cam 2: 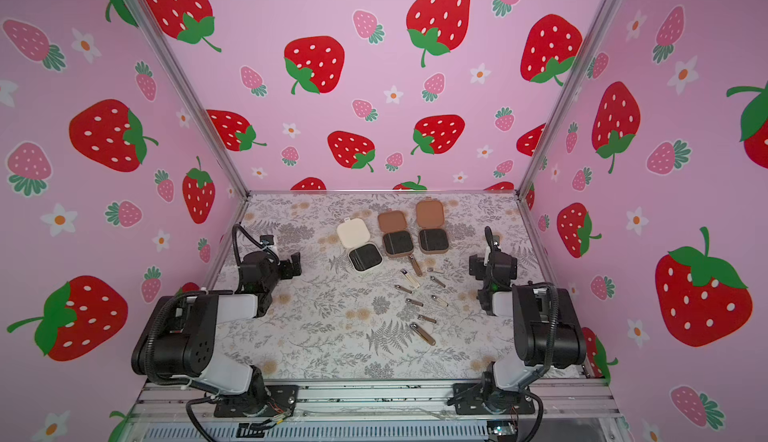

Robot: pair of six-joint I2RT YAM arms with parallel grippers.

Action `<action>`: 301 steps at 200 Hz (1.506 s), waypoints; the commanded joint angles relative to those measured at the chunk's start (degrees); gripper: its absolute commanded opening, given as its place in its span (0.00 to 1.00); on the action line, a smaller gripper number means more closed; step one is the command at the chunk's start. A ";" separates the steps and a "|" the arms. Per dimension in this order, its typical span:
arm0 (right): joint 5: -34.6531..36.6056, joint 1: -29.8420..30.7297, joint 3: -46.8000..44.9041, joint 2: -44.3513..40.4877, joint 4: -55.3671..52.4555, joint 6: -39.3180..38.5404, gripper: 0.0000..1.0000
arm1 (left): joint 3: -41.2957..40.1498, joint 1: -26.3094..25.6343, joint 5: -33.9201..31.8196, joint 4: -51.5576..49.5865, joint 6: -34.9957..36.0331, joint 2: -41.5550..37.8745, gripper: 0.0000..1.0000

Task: Organize nail clipper sets
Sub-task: Move the storage box to the center of the board.

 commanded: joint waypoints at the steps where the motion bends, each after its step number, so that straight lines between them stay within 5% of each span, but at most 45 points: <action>1: 0.50 0.11 -0.29 -0.69 1.36 0.71 0.99 | -0.03 -0.15 0.32 1.24 0.92 0.11 0.99; 151: -0.20 0.15 -0.16 -1.10 1.79 0.48 0.99 | 0.52 -0.18 0.03 1.06 0.69 -0.44 0.99; 193: 2.16 2.79 11.95 -12.75 -29.95 2.19 0.99 | 21.20 -1.39 -10.21 -38.15 -8.94 -11.31 1.00; 221: 10.52 9.48 22.00 -18.19 -49.77 2.82 0.94 | 40.69 -4.95 -12.72 -64.02 -16.94 -10.18 0.80; 249: 8.56 13.36 30.69 -20.85 -67.89 9.00 0.88 | 55.13 -11.64 -13.70 -87.77 -25.00 -5.43 0.69; 269: 6.86 15.99 34.07 -21.00 -76.23 10.76 0.86 | 57.08 -16.26 -9.29 -96.25 -31.25 -2.67 0.68; 301: 3.37 18.80 35.43 -20.43 -79.74 12.05 0.87 | 58.94 -22.12 0.37 -95.48 -36.00 5.66 0.64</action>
